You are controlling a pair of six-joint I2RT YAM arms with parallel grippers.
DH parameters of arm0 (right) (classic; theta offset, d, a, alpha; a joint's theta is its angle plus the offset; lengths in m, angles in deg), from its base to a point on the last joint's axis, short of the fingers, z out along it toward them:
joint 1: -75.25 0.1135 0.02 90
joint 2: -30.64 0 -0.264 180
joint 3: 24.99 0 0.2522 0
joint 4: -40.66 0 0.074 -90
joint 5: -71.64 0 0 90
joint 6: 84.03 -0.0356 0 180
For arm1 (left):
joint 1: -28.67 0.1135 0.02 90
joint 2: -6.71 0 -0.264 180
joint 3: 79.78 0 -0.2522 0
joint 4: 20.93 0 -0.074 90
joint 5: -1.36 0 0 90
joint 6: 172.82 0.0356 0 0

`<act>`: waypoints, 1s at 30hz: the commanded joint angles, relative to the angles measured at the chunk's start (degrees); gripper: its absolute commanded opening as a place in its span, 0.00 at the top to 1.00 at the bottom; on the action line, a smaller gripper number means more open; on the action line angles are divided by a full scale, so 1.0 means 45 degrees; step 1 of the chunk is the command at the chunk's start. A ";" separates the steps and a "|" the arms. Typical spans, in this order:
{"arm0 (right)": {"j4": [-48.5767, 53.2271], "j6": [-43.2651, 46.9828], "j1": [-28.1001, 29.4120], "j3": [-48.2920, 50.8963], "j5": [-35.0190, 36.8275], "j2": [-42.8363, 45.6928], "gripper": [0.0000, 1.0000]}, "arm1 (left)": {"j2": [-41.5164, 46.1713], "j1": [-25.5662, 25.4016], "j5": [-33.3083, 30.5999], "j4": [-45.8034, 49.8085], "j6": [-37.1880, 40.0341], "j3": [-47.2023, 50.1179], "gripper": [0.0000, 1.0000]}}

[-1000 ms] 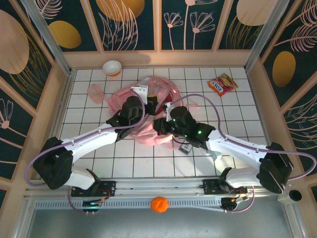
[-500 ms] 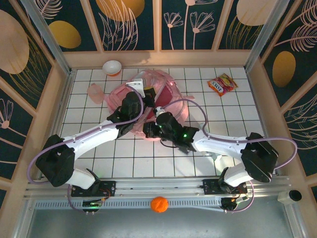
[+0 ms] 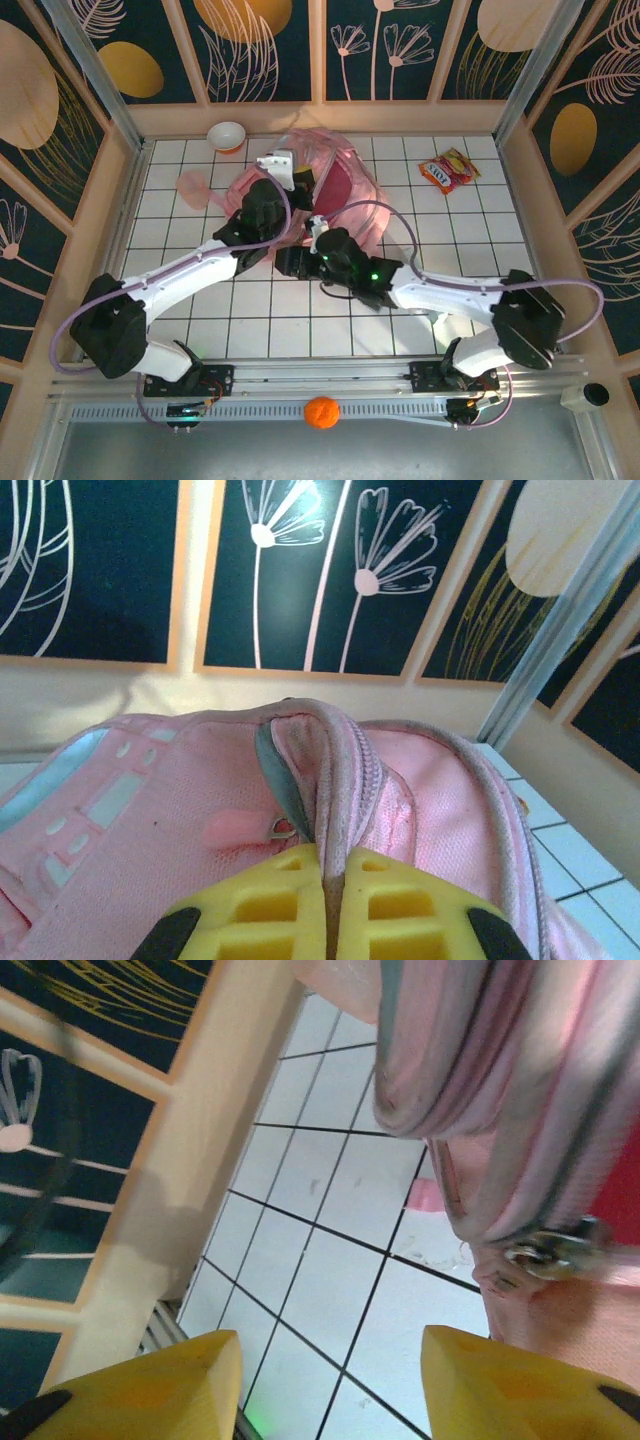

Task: Pack the student bag

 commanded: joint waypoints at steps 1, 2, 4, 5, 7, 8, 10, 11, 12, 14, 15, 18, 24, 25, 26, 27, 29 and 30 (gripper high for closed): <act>0.0042 0.0586 -0.0002 0.0518 0.0284 0.1671 0.46 | 0.1364 0.0415 0.1218 -0.2589 0.1749 0.0590 1.00; 0.0211 0.0566 -0.0065 0.0559 0.0290 0.2053 0.46 | 0.1503 0.0580 0.1938 -0.2855 0.2103 0.0995 1.00; 0.0533 0.0301 -0.0347 0.0453 0.0579 0.2622 0.44 | 0.1724 0.0888 0.3449 -0.3081 0.2749 0.1586 1.00; 0.0733 0.0048 -0.0581 0.0304 0.0600 0.2833 0.44 | 0.1836 0.0995 0.4170 -0.3055 0.3182 0.1809 1.00; 0.1270 -0.0833 -0.1149 -0.0091 0.0654 0.3063 0.44 | 0.2023 0.1109 0.5577 -0.2812 0.4027 0.2113 1.00; 0.1569 -0.1287 -0.1499 -0.0289 0.0563 0.3092 0.44 | 0.2120 0.1134 0.6262 -0.2667 0.4472 0.2250 1.00; 0.1893 -0.2156 -0.2195 -0.0527 0.0067 0.3099 0.44 | 0.2256 0.1148 0.7465 -0.2476 0.5238 0.2466 1.00; 0.1890 -0.2618 -0.2512 -0.0534 -0.0312 0.3100 0.44 | 0.2284 0.1154 0.7927 -0.2422 0.5517 0.2556 1.00; 0.1770 -0.3006 -0.2704 -0.0480 -0.0559 0.3127 0.44 | 0.2303 0.1153 0.8282 -0.2372 0.5729 0.2644 1.00; 0.1688 -0.4152 -0.2863 -0.0334 -0.0358 0.3261 0.41 | 0.2323 0.1144 0.8774 -0.2317 0.6047 0.2772 1.00; 0.1600 -0.4644 -0.2863 -0.0290 -0.0181 0.3337 0.38 | 0.2323 0.1149 0.8901 -0.2354 0.6114 0.2840 1.00; 0.1018 -0.5591 -0.2863 -0.0045 0.0080 0.3471 0.32 | 0.2323 0.1154 0.9387 -0.2620 0.6240 0.3036 1.00; 0.1359 -0.6768 -0.2865 -0.0107 0.0539 0.3221 0.14 | 0.2226 0.1147 0.9802 -0.2553 0.6786 0.3012 1.00; 0.1266 -0.6963 -0.2865 -0.0031 0.0505 0.3177 0.14 | 0.2226 0.1154 0.9789 -0.2456 0.6893 0.2993 1.00; 0.1228 -0.7154 -0.2865 -0.0005 0.0505 0.3116 0.14 | 0.2230 0.1154 0.9762 -0.2372 0.7013 0.2966 1.00; 0.1202 -0.7289 -0.2851 0.0049 0.0480 0.3081 0.13 | 0.2243 0.1153 0.9715 -0.2310 0.7096 0.2972 1.00; 0.1087 -0.7709 -0.2865 0.0185 0.0412 0.3021 0.13 | 0.2250 0.1154 0.9705 -0.2239 0.7218 0.3010 1.00; 0.0926 -0.7968 -0.2862 0.0305 0.0407 0.3018 0.13 | 0.2266 0.1147 0.9695 -0.2224 0.7229 0.3024 1.00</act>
